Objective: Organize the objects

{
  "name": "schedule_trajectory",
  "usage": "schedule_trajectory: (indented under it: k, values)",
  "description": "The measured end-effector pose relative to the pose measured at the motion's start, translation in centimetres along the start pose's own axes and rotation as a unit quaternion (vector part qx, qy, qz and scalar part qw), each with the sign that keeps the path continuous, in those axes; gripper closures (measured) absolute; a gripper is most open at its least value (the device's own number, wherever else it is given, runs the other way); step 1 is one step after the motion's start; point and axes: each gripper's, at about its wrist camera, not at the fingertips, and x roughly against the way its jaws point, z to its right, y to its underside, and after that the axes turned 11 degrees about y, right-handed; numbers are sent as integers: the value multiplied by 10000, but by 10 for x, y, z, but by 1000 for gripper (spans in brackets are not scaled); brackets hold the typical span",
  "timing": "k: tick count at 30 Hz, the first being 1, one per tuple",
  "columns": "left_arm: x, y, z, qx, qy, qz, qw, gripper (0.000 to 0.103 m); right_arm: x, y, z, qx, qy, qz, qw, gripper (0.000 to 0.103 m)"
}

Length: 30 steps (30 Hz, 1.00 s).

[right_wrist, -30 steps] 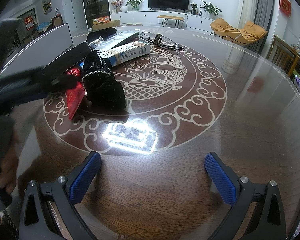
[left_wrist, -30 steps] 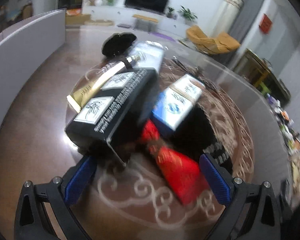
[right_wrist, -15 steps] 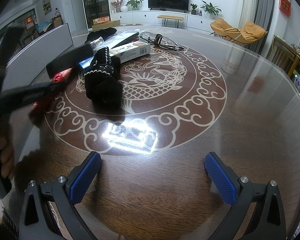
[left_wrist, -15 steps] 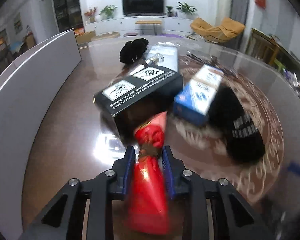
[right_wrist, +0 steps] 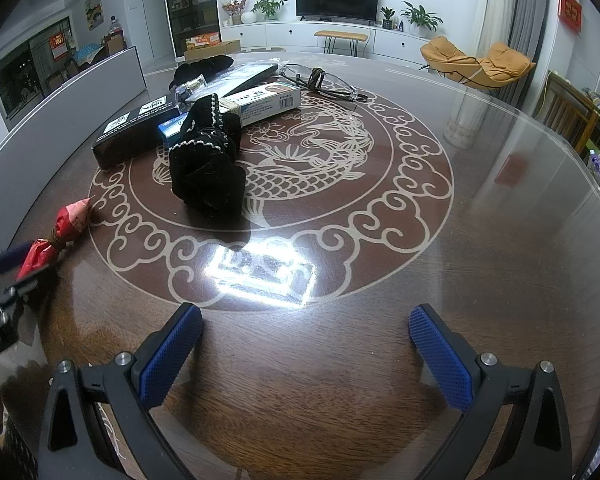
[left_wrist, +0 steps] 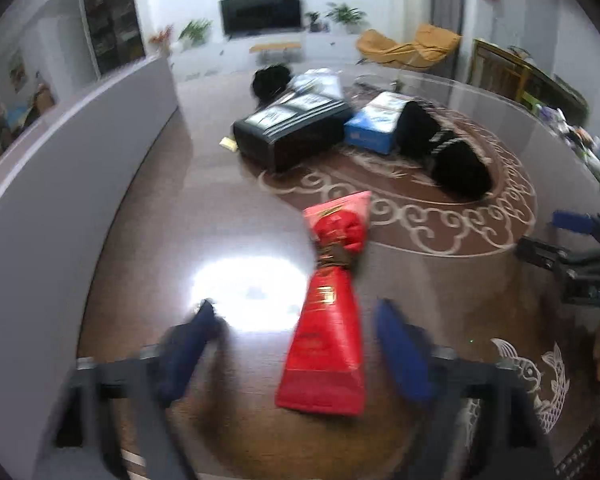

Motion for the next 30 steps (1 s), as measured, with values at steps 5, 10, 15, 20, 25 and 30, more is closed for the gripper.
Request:
schedule_trajectory:
  k: [5,10,15,20,25,30]
  values:
    - [-5,3,-1,33,8,-144,9999,0,0,0,0,0,0,-1,10000,0]
    - [-8,2,-1,38,25,-144,9999,0,0,0,0,1,-1,-1,10000,0]
    - [-12,-4,0,-45,88,-282,9996,0,0,0,0,1,-1,-1,10000,0]
    - [-6,-11,7,-290,178,-194,9992,79,0,0,0,2,-1,-3,10000,0]
    - [4,0,2,-114,307,26,9995,83,-4,-22,-3,25,-735,-543,9958,1]
    - [20,13,-13,220,425,173,9987,83,-9,-86,-55,1015,-635,-122,9927,2]
